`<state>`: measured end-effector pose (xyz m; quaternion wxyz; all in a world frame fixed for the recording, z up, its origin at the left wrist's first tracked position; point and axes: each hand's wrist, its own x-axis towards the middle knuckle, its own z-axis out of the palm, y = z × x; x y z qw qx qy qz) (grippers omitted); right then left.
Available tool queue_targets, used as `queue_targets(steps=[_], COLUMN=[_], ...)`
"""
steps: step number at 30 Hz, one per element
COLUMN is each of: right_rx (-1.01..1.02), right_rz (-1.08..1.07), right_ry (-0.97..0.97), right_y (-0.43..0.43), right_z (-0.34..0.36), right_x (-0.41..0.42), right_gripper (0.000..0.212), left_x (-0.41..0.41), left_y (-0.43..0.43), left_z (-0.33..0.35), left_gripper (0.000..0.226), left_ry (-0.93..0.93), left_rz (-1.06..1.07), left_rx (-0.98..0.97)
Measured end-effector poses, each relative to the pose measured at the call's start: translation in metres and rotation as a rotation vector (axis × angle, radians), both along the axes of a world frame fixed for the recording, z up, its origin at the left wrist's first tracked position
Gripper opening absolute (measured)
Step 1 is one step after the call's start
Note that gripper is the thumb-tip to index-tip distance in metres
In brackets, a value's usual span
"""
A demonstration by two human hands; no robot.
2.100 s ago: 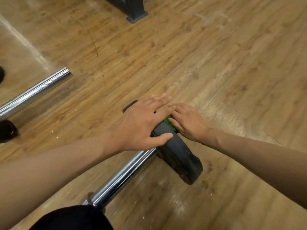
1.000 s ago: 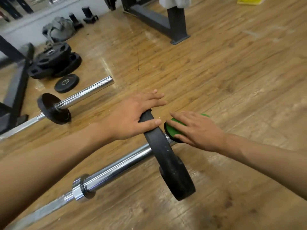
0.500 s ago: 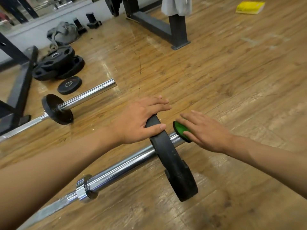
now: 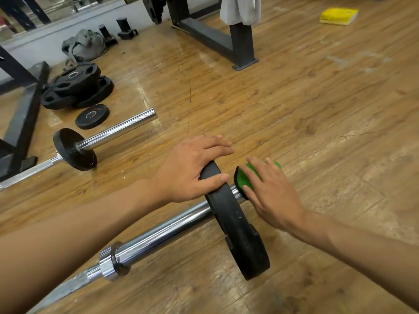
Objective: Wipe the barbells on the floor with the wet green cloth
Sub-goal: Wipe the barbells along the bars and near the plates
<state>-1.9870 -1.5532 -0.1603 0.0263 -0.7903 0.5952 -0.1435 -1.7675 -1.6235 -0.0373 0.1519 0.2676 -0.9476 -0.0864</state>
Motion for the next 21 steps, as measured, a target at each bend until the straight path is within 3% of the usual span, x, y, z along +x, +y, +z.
queue_targets(steps=[5, 8, 11, 15, 18, 21], right_rx=[-0.050, -0.030, -0.081, -0.118, -0.071, -0.115], right_rz=[0.284, 0.160, 0.031, 0.340, 0.195, 0.043], right_ry=[0.123, 0.060, -0.046, 0.092, 0.038, -0.063], right_y=[-0.006, -0.013, 0.009, 0.004, -0.011, 0.003], right_z=[-0.004, 0.002, -0.004, -0.005, -0.001, -0.007], right_x=[-0.017, -0.034, 0.003, -0.014, -0.045, -0.020], right_gripper=[0.060, 0.060, 0.059, 0.054, 0.054, 0.054], left_x=[0.004, 0.003, 0.002, 0.003, -0.001, -0.005], left_y=[0.006, 0.009, 0.012, 0.018, 0.023, 0.027], left_z=[-0.002, 0.000, 0.000, 0.002, 0.001, -0.001], left_gripper=[0.070, 0.075, 0.074, 0.071, 0.071, 0.065], left_ry=[0.001, -0.023, -0.021, -0.022, -0.018, 0.010], left_rz=[-0.009, 0.001, 0.004, -0.034, -0.058, -0.062], left_rx=[-0.025, -0.035, -0.032, -0.038, -0.054, -0.088])
